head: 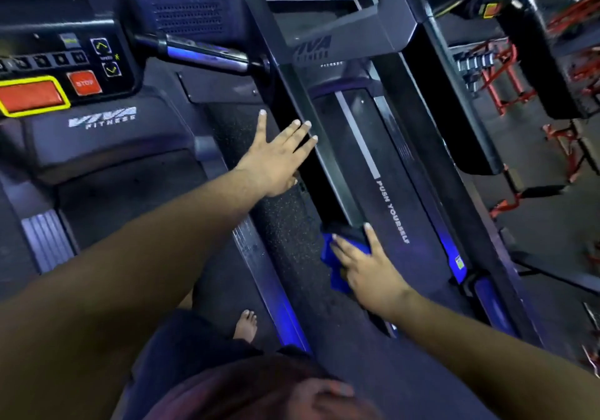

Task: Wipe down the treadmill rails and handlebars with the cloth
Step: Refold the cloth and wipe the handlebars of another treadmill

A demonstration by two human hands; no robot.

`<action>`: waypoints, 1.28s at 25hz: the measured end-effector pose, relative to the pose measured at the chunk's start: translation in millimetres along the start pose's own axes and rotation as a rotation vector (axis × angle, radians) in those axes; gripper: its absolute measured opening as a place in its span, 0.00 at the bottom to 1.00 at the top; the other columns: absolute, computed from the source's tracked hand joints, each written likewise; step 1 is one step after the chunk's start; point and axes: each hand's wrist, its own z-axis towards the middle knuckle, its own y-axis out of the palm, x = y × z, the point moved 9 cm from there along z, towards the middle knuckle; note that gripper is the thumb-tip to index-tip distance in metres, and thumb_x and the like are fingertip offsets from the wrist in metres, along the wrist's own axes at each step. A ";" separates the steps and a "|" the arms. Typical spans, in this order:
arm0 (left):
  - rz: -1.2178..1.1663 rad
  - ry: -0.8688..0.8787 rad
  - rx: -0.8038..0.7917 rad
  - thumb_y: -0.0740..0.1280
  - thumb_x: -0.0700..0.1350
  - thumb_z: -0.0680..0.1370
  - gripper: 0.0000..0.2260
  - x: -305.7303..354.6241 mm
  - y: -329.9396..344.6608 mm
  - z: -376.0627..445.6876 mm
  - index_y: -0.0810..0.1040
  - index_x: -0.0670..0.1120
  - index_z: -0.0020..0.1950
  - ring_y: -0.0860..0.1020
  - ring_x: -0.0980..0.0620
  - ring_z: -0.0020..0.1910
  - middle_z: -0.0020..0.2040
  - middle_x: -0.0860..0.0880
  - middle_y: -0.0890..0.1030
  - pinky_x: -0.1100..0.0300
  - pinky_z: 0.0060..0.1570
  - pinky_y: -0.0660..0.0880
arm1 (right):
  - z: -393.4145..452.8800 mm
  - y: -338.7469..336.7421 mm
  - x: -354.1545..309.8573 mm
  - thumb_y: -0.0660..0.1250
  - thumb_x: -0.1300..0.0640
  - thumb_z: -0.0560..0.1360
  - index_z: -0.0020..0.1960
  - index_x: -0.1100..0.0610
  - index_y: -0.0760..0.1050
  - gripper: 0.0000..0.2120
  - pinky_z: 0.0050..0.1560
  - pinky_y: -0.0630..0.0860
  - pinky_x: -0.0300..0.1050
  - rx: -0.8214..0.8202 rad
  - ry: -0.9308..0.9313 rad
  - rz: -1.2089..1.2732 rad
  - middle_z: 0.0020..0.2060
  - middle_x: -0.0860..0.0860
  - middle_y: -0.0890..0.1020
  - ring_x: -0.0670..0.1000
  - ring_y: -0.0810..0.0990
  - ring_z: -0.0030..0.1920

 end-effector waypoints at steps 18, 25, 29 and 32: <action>-0.179 -0.100 -0.021 0.67 0.50 0.76 0.41 136.8 13.6 -53.9 0.46 0.48 0.81 0.42 0.51 0.81 0.82 0.48 0.41 0.26 0.71 0.44 | -59.0 45.5 34.0 0.67 0.42 0.73 0.79 0.42 0.48 0.42 0.71 0.65 0.64 0.414 0.619 0.852 0.79 0.58 0.54 0.63 0.60 0.77; -0.184 -0.128 -0.002 0.67 0.48 0.75 0.41 85.5 -8.4 -23.9 0.46 0.48 0.81 0.44 0.51 0.81 0.82 0.48 0.42 0.26 0.70 0.42 | -38.1 20.5 51.4 0.65 0.40 0.74 0.80 0.43 0.47 0.41 0.66 0.73 0.57 0.430 0.655 0.850 0.77 0.59 0.58 0.61 0.65 0.72; -0.128 -0.071 -0.060 0.67 0.51 0.76 0.42 54.8 -3.9 -15.5 0.44 0.49 0.81 0.43 0.51 0.81 0.82 0.49 0.41 0.25 0.69 0.41 | 3.4 2.5 79.6 0.63 0.41 0.77 0.79 0.43 0.46 0.39 0.61 0.74 0.58 0.401 0.693 0.898 0.77 0.58 0.57 0.60 0.65 0.71; -0.143 -0.124 -0.086 0.66 0.55 0.77 0.44 11.7 -3.2 -5.5 0.40 0.46 0.81 0.42 0.52 0.81 0.82 0.49 0.40 0.26 0.70 0.41 | 75.5 -40.5 118.5 0.63 0.42 0.76 0.79 0.44 0.46 0.39 0.60 0.75 0.59 0.433 0.681 0.874 0.77 0.59 0.57 0.61 0.66 0.69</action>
